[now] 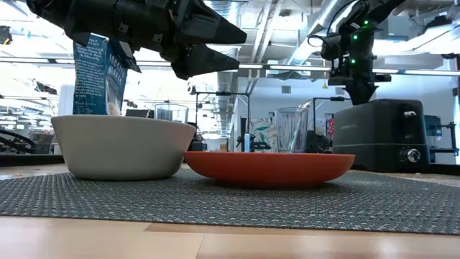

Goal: Arrange a breakfast setting
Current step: Put the bread on the plate

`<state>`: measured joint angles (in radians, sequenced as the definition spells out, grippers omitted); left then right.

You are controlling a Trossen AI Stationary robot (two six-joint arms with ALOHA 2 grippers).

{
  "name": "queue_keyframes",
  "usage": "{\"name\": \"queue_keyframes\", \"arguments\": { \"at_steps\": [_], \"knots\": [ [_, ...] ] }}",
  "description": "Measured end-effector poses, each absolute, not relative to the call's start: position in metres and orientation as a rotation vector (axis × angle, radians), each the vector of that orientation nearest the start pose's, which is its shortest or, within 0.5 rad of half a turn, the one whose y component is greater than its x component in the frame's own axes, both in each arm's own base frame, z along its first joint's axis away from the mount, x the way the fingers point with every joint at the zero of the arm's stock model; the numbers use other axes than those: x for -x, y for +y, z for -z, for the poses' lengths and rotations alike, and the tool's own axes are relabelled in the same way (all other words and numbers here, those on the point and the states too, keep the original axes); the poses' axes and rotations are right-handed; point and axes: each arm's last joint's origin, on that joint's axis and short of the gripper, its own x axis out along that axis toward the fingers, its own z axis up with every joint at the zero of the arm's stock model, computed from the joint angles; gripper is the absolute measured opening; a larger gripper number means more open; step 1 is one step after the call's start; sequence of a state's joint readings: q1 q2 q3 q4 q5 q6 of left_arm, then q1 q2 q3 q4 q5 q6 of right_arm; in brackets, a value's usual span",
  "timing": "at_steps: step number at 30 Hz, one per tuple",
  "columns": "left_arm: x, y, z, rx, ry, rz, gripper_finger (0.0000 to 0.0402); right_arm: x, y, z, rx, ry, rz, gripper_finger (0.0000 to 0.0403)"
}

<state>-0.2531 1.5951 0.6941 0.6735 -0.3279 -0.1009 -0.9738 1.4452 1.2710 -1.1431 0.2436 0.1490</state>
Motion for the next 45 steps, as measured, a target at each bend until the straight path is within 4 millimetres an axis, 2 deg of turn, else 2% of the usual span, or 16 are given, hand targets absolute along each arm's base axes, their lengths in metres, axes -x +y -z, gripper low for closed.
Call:
{"name": "queue_keyframes", "arguments": {
  "at_steps": [4,19,29,36,45],
  "knots": [
    [-0.310,-0.071,-0.191,0.035,0.214,-0.085,0.0364,-0.143,-0.220,-0.297,-0.595,1.232,1.135,0.0060],
    [-0.310,-0.071,-0.191,0.035,0.215,-0.085,0.0364,-0.149,-0.212,-0.347,-0.538,1.159,1.135,0.0064],
    [-0.310,-0.071,-0.191,0.035,0.215,-0.085,0.0364,-0.156,-0.195,-0.389,-0.492,1.081,1.101,0.0065],
    [-0.310,-0.071,-0.191,0.033,0.216,-0.085,0.0364,-0.153,-0.171,-0.410,-0.475,1.046,1.038,0.0065],
    [-0.310,-0.072,-0.191,0.032,0.216,-0.081,0.0364,-0.158,-0.115,-0.437,-0.463,0.820,0.702,0.0065]
  ]
}}
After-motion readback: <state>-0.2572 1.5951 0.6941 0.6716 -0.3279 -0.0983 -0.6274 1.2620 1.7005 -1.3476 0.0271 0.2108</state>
